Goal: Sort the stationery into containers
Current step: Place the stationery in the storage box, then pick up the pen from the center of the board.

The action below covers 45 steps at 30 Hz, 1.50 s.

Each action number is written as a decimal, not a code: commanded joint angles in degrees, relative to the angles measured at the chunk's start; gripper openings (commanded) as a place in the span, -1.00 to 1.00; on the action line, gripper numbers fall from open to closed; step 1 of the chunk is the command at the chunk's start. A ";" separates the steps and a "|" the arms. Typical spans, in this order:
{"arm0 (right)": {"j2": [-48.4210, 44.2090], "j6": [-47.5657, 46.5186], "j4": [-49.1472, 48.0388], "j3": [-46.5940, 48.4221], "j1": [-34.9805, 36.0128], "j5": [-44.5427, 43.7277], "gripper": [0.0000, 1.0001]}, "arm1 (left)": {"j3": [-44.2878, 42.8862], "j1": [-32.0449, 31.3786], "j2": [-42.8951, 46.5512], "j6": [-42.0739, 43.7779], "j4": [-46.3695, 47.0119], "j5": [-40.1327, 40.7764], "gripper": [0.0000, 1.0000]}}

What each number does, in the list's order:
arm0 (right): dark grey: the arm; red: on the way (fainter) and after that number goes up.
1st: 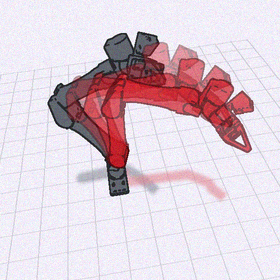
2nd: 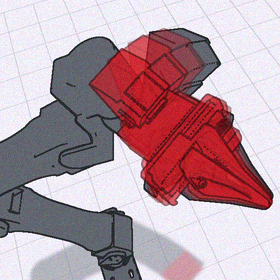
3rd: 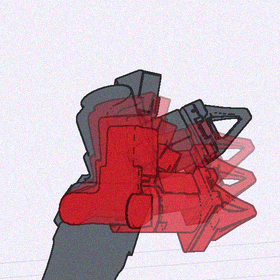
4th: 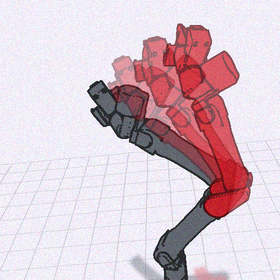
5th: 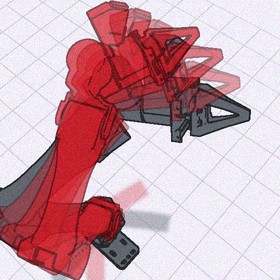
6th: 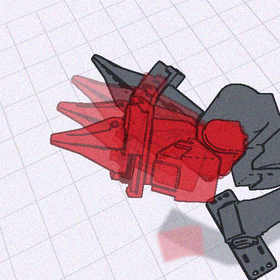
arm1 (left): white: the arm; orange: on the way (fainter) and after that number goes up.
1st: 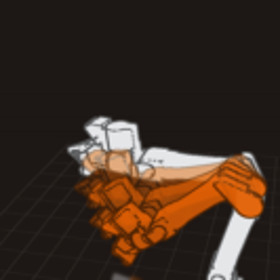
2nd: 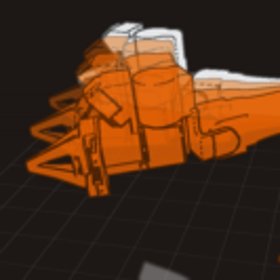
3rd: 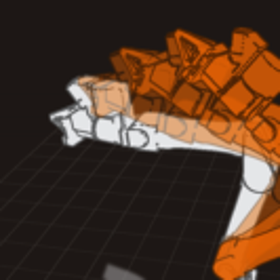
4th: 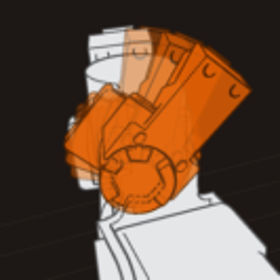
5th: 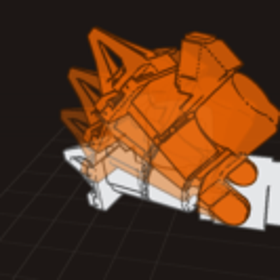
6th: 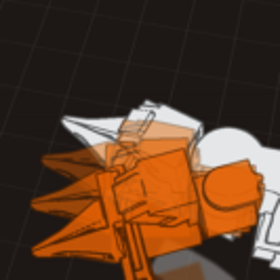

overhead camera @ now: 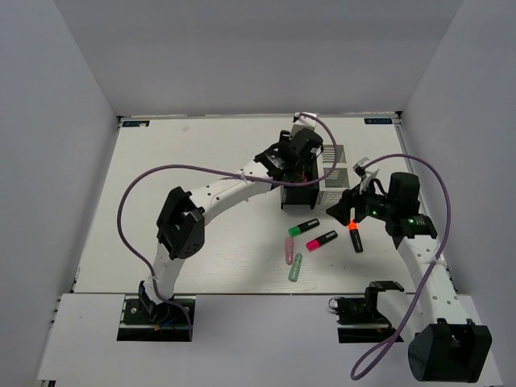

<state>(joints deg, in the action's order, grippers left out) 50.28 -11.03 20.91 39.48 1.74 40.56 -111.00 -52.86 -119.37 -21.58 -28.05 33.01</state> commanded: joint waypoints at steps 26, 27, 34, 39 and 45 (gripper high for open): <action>3.86 -16.31 13.29 -6.94 -0.86 -27.80 0.54 | 52.35 -0.49 56.58 0.49 -9.56 -17.03 0.90; 3.86 -15.61 11.02 -7.57 -0.68 -28.33 0.54 | 57.34 -0.05 59.92 0.58 -10.00 -17.11 0.92; 9.66 -12.09 1.87 -11.53 -0.86 -35.54 0.31 | 67.66 7.68 72.78 -0.56 -10.97 -23.43 0.92; 12.03 -13.32 -4.90 -14.70 -0.60 -36.60 0.25 | 71.27 9.97 75.95 -0.56 -10.44 -25.10 0.92; 14.40 -12.09 -8.42 -15.67 -0.68 -35.99 0.22 | 72.68 10.76 76.04 -0.30 -10.53 -26.07 0.92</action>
<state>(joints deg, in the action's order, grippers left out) 63.31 -23.79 15.64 25.47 0.89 6.04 -38.26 -42.52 -43.79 -22.06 -39.86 8.62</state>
